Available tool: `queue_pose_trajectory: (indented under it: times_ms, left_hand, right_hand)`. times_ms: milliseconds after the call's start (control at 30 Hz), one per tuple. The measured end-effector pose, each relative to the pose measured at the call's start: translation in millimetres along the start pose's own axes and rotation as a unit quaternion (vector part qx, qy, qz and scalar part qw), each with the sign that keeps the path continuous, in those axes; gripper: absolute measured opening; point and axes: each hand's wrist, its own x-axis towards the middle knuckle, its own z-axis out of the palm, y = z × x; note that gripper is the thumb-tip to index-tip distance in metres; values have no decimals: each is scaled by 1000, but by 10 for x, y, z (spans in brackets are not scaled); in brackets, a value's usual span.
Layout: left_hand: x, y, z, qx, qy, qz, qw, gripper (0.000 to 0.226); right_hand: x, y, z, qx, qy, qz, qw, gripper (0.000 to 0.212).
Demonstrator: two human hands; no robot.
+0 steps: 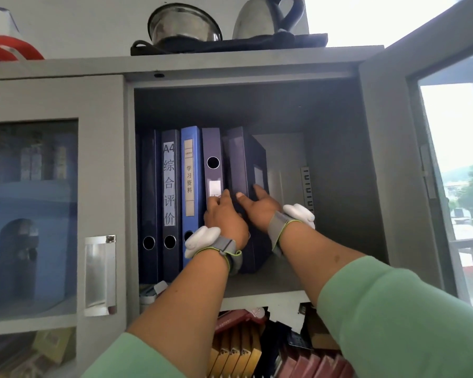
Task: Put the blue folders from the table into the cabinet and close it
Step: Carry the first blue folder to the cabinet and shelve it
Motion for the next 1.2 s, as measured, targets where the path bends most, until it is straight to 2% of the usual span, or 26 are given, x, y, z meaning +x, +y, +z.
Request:
queue_pose_trajectory:
  times_ms: [133,400,500,667,800,1000,1200]
  left_hand:
    - [-24,16,-111,11,-27,10,1000,58]
    - [-130,156,-292,20,-72,21,997,51]
    - [-136,195,-300,9,-82,25,996,52]
    - [-178,134,-269,-31,-94,20,995,56]
    - [-156,15,-224,-43,-114,13,992,58]
    - [-115,-64,-73,-28,-163,26,986,62]
    - [-51,-80,21,-9,-151,20,988,59]
  right_hand:
    - [-84,-40,-35,-2,22,-5,1000,74]
    - [-221,-120,-219,-40,4,11,999,75]
    - [-214,-123,-223,-70,11,29,997,86]
    - [-115,3,-33,-207,12,56,977,104]
    - [-50,106,98,-248,43,8,968,108]
    - [-18,108,-67,-316,11,-35,948,109]
    - [-117,92,-123,-289,12,-79,954,99]
